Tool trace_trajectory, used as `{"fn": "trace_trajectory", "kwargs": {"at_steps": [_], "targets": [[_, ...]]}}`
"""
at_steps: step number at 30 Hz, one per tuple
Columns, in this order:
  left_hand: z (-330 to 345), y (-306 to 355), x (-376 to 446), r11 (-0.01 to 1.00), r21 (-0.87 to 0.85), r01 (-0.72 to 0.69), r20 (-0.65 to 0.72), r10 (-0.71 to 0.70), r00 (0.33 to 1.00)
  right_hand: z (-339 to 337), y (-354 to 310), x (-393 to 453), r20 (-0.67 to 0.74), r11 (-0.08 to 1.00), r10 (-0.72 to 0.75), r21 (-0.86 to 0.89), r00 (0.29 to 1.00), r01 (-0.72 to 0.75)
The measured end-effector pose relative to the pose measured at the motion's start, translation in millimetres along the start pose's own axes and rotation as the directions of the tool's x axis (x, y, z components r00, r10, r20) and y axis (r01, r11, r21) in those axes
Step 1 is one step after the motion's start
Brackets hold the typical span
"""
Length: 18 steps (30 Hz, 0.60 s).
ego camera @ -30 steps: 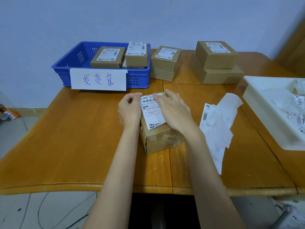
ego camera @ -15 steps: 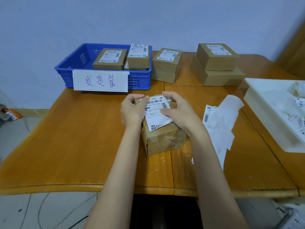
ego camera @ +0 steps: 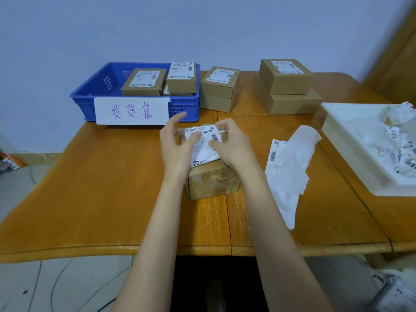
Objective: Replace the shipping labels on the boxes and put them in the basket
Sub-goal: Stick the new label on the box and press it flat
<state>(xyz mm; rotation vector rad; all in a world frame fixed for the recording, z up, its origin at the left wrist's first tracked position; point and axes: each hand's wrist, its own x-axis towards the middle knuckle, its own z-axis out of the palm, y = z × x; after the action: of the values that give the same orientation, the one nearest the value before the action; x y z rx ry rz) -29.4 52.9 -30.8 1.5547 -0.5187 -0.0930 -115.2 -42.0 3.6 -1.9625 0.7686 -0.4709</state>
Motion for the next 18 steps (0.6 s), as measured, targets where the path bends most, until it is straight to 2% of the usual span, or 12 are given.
{"fn": "trace_trajectory", "kwargs": {"at_steps": [2,5,8,14,18], "targets": [[-3.3,-0.2,-5.3,0.992,0.088,-0.086,0.111,0.076,0.991,-0.5,2.7,-2.1,0.001,1.0,-0.007,0.001,1.0,0.007],[-7.3,-4.3,-2.4,0.987,0.157,0.023,0.152,-0.047,0.987,-4.5,3.7,-2.7,0.027,0.999,0.011,0.03,1.0,-0.012],[-9.2,-2.2,-1.6,0.964,0.234,0.125,0.163,-0.166,0.973,-9.6,6.4,-3.1,0.102,0.991,0.026,0.13,0.994,-0.04],[-9.2,-1.5,-1.7,0.953,0.182,0.242,0.204,-0.278,0.939,-19.6,13.8,-6.1,0.248,0.969,0.046,0.224,0.968,-0.103],[-8.2,-2.9,-2.5,0.959,0.088,0.27,0.218,-0.283,0.934,-31.1,13.8,-7.8,0.394,0.971,0.053,0.195,0.918,-0.139]]}}
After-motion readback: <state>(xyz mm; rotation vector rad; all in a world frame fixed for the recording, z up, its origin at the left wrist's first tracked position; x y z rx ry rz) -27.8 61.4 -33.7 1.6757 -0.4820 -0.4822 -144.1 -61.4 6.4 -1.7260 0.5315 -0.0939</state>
